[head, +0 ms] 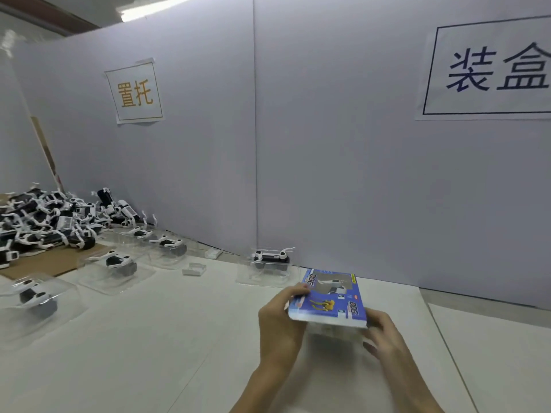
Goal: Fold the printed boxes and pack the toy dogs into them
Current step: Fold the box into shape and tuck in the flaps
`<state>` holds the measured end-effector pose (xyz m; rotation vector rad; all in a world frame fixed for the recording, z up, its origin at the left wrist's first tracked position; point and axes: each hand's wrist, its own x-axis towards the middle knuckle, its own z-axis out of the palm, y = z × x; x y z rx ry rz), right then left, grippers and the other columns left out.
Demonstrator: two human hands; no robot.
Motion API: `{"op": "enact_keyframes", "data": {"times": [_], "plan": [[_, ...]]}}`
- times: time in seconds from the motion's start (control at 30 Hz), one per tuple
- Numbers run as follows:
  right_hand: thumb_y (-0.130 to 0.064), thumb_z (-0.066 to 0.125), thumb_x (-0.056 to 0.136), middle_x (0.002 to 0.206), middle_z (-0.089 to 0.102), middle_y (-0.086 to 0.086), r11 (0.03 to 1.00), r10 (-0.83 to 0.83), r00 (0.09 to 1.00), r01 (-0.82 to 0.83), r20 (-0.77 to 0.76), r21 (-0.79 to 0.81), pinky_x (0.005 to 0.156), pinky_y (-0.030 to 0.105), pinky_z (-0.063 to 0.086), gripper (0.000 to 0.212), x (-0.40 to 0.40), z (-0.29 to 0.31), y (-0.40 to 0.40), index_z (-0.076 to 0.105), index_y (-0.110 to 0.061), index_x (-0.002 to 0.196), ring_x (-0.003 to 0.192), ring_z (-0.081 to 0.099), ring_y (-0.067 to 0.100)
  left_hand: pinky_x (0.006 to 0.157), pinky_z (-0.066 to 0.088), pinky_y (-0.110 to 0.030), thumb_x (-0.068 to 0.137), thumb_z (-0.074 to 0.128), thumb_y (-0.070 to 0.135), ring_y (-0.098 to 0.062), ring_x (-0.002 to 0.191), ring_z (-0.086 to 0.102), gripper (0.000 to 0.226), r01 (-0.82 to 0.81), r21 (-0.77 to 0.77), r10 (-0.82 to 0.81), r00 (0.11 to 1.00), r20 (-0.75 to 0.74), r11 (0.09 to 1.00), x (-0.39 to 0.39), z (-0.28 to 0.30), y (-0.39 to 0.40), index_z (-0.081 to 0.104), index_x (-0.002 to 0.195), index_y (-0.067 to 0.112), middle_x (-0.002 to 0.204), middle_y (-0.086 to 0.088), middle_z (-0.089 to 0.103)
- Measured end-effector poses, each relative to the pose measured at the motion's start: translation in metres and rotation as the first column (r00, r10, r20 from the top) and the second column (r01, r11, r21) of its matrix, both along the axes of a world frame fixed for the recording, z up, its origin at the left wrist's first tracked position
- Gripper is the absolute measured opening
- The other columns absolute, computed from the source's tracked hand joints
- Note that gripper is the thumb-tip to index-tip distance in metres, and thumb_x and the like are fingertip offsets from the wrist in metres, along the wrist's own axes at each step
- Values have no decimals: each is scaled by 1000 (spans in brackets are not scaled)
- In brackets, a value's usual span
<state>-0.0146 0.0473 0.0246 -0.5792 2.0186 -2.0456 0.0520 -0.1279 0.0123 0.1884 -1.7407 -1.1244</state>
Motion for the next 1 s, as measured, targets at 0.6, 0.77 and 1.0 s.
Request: {"op": "enact_keyframes", "data": {"times": [0.6, 0.77, 1.0], "plan": [[-57, 51, 94, 126, 58, 0, 924, -378, 794, 359, -476, -134, 82, 47, 63, 57, 16, 19, 9, 51, -23, 141, 115, 63, 24, 101, 57, -36, 84, 75, 63, -7, 129, 58, 73, 390, 81, -395, 917, 53, 917, 8, 27, 31, 37, 146, 60, 148, 24, 52], [-47, 56, 97, 135, 51, -23, 961, -274, 835, 224, -477, -160, 93, 50, 60, 61, 16, 18, 10, 36, -47, 155, 125, 58, 10, 106, 55, -42, 88, 69, 66, -9, 139, 49, 66, 432, 78, -437, 896, 79, 899, 6, 27, 30, 43, 147, 58, 148, 25, 43], [-68, 36, 99, 133, 59, -12, 963, -258, 856, 189, -448, -193, 94, 61, 56, 32, 9, 24, 20, 60, -53, 114, 122, 62, 24, 102, 56, -36, 79, 64, 81, -4, 137, 48, 50, 430, -3, -425, 893, 150, 903, 8, 34, 31, 58, 121, 56, 139, 27, 36]]}}
